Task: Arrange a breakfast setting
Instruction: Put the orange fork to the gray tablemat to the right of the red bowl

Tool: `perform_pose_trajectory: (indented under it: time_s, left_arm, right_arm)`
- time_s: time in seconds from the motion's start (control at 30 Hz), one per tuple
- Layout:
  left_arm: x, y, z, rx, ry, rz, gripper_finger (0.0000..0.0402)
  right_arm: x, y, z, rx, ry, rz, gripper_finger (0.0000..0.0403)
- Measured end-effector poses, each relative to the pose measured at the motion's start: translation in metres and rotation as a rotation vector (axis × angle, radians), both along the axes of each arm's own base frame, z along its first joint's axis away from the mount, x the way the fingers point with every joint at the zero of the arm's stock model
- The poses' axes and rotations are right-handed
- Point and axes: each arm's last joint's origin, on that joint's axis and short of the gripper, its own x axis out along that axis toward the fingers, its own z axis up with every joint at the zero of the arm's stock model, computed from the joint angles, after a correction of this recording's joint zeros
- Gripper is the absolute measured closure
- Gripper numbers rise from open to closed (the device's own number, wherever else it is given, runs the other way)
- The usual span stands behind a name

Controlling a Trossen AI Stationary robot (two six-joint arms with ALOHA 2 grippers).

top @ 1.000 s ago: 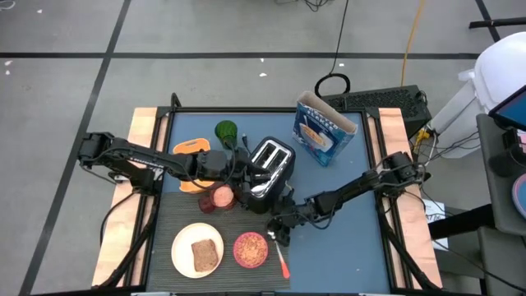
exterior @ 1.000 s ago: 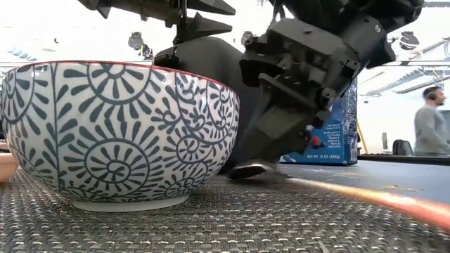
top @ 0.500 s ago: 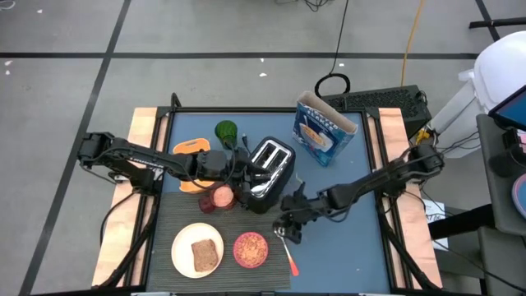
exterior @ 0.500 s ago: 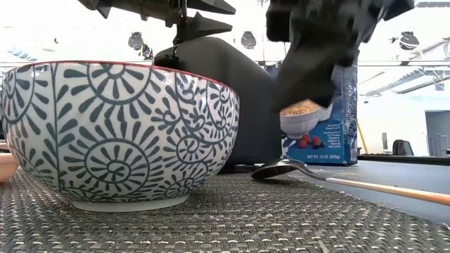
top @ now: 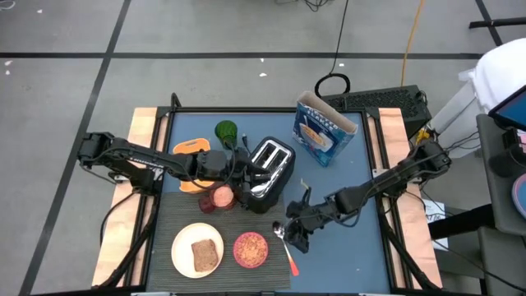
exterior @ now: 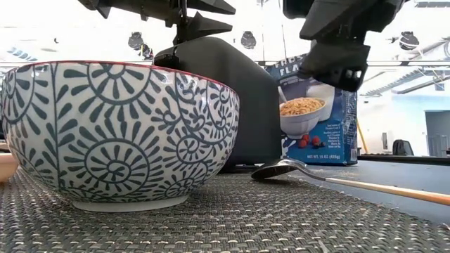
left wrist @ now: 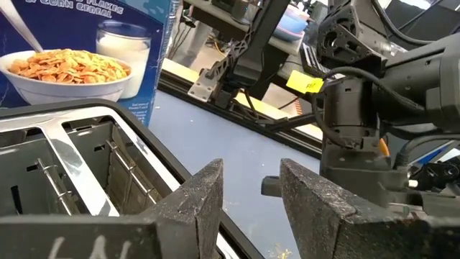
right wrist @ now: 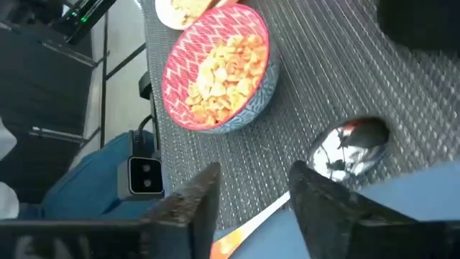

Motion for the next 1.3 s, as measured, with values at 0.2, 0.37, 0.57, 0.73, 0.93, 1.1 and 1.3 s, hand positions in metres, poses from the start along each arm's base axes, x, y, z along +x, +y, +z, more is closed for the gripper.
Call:
perform_pose_trajectory:
  time_s: [0.2, 0.37, 0.57, 0.73, 0.93, 1.1, 1.3]
  left_arm:
    - [0.000, 0.000, 0.000, 0.000, 0.000, 0.000, 0.0259]
    - [0.000, 0.000, 0.000, 0.000, 0.000, 0.000, 0.0259]
    - [0.000, 0.000, 0.000, 0.000, -0.001, 0.000, 0.0259]
    - [0.000, 0.000, 0.000, 0.000, 0.000, 0.000, 0.0259]
    - [0.000, 0.000, 0.000, 0.000, 0.000, 0.000, 0.0259]
    - [0.000, 0.000, 0.000, -0.002, 0.000, 0.001, 0.0259]
    - [0.000, 0.000, 0.000, -0.004, 0.000, 0.001, 0.0259]
  right_arm:
    - [0.000, 0.000, 0.000, 0.046, 0.023, -0.046, 0.0183]
    - [-0.002, 0.009, -0.004, 0.025, 0.019, -0.040, 0.0165]
    - [-0.001, 0.022, -0.024, -0.028, 0.048, -0.036, 0.0176]
    - [0.005, 0.030, -0.043, -0.028, 0.064, -0.033, 0.0183]
    - [0.010, 0.030, -0.059, -0.049, 0.085, -0.031, 0.0183]
    - [0.013, 0.030, -0.064, -0.049, 0.082, -0.036, 0.0184]
    - [0.015, 0.031, -0.073, -0.056, 0.093, -0.038, 0.0184]
